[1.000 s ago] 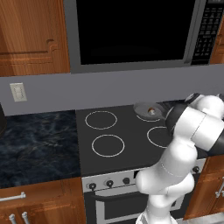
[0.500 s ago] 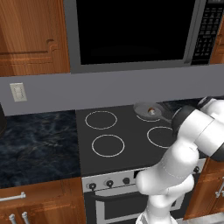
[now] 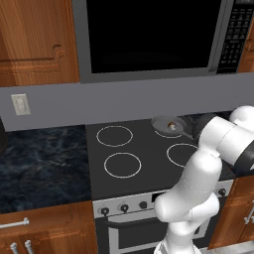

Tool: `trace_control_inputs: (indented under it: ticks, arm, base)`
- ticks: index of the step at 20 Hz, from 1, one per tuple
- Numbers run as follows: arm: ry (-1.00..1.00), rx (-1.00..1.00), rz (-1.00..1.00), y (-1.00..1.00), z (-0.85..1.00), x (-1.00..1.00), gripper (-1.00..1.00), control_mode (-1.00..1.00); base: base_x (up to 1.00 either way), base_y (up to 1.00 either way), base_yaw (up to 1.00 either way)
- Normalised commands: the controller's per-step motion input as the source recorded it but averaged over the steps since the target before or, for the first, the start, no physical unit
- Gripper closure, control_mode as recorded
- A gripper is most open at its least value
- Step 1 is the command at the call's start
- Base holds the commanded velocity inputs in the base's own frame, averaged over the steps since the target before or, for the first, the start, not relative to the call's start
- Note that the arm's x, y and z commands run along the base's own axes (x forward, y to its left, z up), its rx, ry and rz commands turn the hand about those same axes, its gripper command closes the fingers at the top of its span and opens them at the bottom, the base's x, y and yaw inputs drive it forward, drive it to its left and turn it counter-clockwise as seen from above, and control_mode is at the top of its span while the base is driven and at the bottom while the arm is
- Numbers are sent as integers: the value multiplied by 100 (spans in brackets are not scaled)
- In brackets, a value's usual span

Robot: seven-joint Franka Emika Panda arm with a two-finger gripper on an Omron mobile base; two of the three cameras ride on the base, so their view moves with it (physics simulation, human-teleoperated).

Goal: Put the mushroom and lemon wedge in the pan. Then turn on the rear right burner and set the heat to medium.

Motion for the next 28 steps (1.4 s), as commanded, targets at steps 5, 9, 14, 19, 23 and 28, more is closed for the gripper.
trace_control_inputs:
  ticks: [5, 9, 14, 19, 23, 28]
  arm:
    - [9, -5, 1, -15, 0, 0, -100, -100]
    - [0, 0, 3, -3, -1, 0, -100, -100]
    - [0, 0, 4, -21, -3, 0, -100, -100]
    - [0, 0, 3, -38, 0, 0, -100, -100]
    - [0, 4, 1, -26, 0, 0, -100, -100]
    - [0, 9, 0, -17, 0, 0, -100, -100]
  base:
    - [0, 0, 0]
    - [0, 0, 0]
    - [0, 0, 0]
    - [0, 0, 0]
    - [0, 0, 0]
    - [0, 0, 0]
